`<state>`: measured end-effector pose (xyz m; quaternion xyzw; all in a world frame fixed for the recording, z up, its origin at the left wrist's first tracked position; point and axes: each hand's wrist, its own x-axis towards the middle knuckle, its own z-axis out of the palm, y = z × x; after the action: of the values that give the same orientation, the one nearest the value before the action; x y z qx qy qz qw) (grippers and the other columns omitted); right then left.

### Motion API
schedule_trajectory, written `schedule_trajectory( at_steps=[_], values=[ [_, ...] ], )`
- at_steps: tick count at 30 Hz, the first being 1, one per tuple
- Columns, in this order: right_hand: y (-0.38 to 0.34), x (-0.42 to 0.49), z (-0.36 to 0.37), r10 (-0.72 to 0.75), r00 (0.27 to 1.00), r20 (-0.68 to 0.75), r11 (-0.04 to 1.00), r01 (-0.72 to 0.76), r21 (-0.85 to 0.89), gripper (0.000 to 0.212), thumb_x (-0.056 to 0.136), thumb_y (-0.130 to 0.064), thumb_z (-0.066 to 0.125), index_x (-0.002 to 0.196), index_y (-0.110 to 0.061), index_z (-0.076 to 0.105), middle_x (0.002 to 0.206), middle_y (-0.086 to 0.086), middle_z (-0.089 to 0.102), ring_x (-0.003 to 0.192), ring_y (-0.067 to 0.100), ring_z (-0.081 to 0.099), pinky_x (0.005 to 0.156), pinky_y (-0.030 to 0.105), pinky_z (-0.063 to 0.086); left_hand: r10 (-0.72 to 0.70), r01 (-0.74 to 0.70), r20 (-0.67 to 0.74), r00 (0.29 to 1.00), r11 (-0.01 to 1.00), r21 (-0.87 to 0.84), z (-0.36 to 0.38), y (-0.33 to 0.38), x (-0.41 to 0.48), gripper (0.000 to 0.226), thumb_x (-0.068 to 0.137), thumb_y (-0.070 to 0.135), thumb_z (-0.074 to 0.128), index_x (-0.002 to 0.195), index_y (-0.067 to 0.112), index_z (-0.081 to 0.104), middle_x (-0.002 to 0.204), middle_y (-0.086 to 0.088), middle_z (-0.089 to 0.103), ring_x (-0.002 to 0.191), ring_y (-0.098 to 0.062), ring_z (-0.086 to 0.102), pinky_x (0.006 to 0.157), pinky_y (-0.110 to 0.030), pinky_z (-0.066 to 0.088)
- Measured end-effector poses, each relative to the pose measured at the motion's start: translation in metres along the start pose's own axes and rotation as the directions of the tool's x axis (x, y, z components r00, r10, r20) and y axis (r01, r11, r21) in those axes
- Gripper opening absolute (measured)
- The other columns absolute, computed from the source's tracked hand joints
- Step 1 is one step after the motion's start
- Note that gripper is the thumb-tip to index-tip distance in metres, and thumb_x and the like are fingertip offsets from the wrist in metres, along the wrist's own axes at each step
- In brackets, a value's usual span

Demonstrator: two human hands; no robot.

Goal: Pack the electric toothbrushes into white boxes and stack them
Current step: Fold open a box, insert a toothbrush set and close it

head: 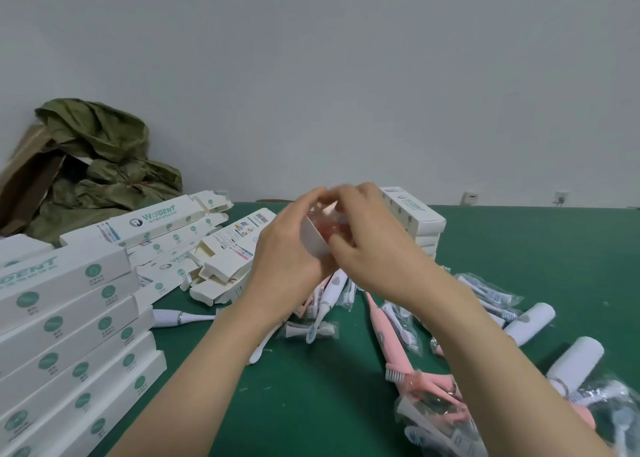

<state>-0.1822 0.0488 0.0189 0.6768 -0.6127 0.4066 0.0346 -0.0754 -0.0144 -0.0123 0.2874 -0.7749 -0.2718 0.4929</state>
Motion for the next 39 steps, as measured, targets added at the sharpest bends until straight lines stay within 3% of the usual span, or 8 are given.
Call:
schedule_trajectory(
  at_steps=[5, 9, 18, 22, 27, 31, 34, 39],
  values=[
    [0.002, 0.005, 0.002, 0.044, 0.958, -0.283, 0.979, 0.016, 0.205, 0.029, 0.089, -0.003, 0.050, 0.104, -0.022, 0.035, 0.093, -0.008, 0.048, 0.078, -0.010, 0.053, 0.062, 0.005, 0.040, 0.005, -0.005, -0.034, 0.999, 1.000, 0.013, 0.000, 0.003, -0.001, 0.072, 0.067, 0.035, 0.080, 0.133, 0.036, 0.050, 0.122, 0.019, 0.056, 0.114, -0.004, 0.053, 0.096, -0.028, 0.044],
    [0.009, 0.005, 0.011, -0.034, 0.931, -0.365, 0.995, 0.066, 0.076, 0.017, 0.086, -0.007, 0.062, 0.091, -0.021, 0.055, 0.082, -0.012, 0.057, 0.072, 0.002, 0.056, 0.068, 0.005, 0.041, 0.025, -0.025, -0.007, 1.000, 1.000, 0.006, 0.001, 0.004, -0.001, 0.068, 0.067, 0.029, 0.077, 0.131, 0.032, 0.052, 0.122, 0.014, 0.060, 0.114, -0.006, 0.054, 0.098, -0.035, 0.046],
    [0.007, 0.003, 0.010, -0.055, 0.988, -0.146, 0.992, 0.038, -0.120, 0.021, 0.093, -0.014, 0.052, 0.102, -0.014, 0.071, 0.091, -0.001, 0.045, 0.089, 0.018, 0.046, 0.070, 0.027, 0.040, 0.021, -0.021, 0.003, 1.000, 1.000, 0.012, -0.001, -0.002, 0.001, 0.073, 0.068, 0.017, 0.075, 0.134, 0.035, 0.048, 0.122, 0.021, 0.054, 0.111, 0.010, 0.046, 0.087, 0.001, 0.034],
    [0.006, 0.000, 0.011, -0.057, 0.998, -0.037, 0.973, 0.047, -0.225, 0.031, 0.089, -0.009, 0.042, 0.103, -0.016, 0.069, 0.098, 0.000, 0.047, 0.092, 0.013, 0.033, 0.074, 0.037, 0.044, 0.018, -0.018, 0.025, 1.000, 1.000, 0.009, 0.001, -0.001, 0.000, 0.073, 0.067, 0.019, 0.073, 0.135, 0.034, 0.049, 0.116, 0.022, 0.054, 0.109, 0.007, 0.049, 0.087, -0.004, 0.037],
    [0.003, 0.002, 0.005, 0.043, 0.854, -0.518, 0.992, -0.096, -0.077, 0.023, 0.081, -0.007, 0.057, 0.102, -0.012, 0.066, 0.101, 0.003, 0.056, 0.095, 0.018, 0.042, 0.075, 0.022, 0.029, 0.084, -0.084, -0.020, 0.996, 0.996, 0.006, -0.002, 0.002, 0.000, 0.071, 0.067, 0.036, 0.078, 0.133, 0.035, 0.049, 0.120, 0.024, 0.055, 0.108, 0.007, 0.050, 0.091, -0.010, 0.041],
    [0.009, 0.003, -0.009, 0.300, 0.908, -0.292, 0.947, -0.246, 0.207, 0.019, 0.087, -0.015, 0.055, 0.100, -0.017, 0.068, 0.087, -0.005, 0.069, 0.083, 0.015, 0.063, 0.082, 0.036, 0.051, 0.094, -0.094, 0.005, 0.996, 0.996, 0.010, -0.008, 0.000, 0.002, 0.078, 0.060, 0.040, 0.082, 0.130, 0.043, 0.048, 0.117, 0.030, 0.053, 0.107, 0.004, 0.051, 0.094, -0.028, 0.046],
    [0.006, 0.003, -0.012, 0.377, 0.905, -0.199, 0.870, -0.272, 0.412, 0.025, 0.089, -0.011, 0.052, 0.082, -0.022, 0.073, 0.070, -0.002, 0.072, 0.059, 0.015, 0.068, 0.070, 0.044, 0.057, 0.129, -0.139, 0.147, 0.981, 0.989, 0.059, -0.010, -0.003, 0.004, 0.097, 0.052, 0.043, 0.087, 0.134, 0.051, 0.036, 0.118, 0.044, 0.041, 0.112, 0.017, 0.040, 0.089, -0.009, 0.038],
    [0.002, 0.002, -0.014, 0.360, 0.910, -0.204, 0.840, -0.221, 0.496, 0.020, 0.088, -0.016, 0.060, 0.073, -0.025, 0.071, 0.062, -0.012, 0.070, 0.052, 0.007, 0.066, 0.053, 0.021, 0.053, 0.095, -0.092, 0.046, 0.994, 0.994, -0.062, -0.003, -0.004, 0.001, 0.082, 0.064, 0.049, 0.077, 0.130, 0.056, 0.030, 0.117, 0.026, 0.055, 0.107, 0.008, 0.051, 0.085, -0.015, 0.042]
  ],
)
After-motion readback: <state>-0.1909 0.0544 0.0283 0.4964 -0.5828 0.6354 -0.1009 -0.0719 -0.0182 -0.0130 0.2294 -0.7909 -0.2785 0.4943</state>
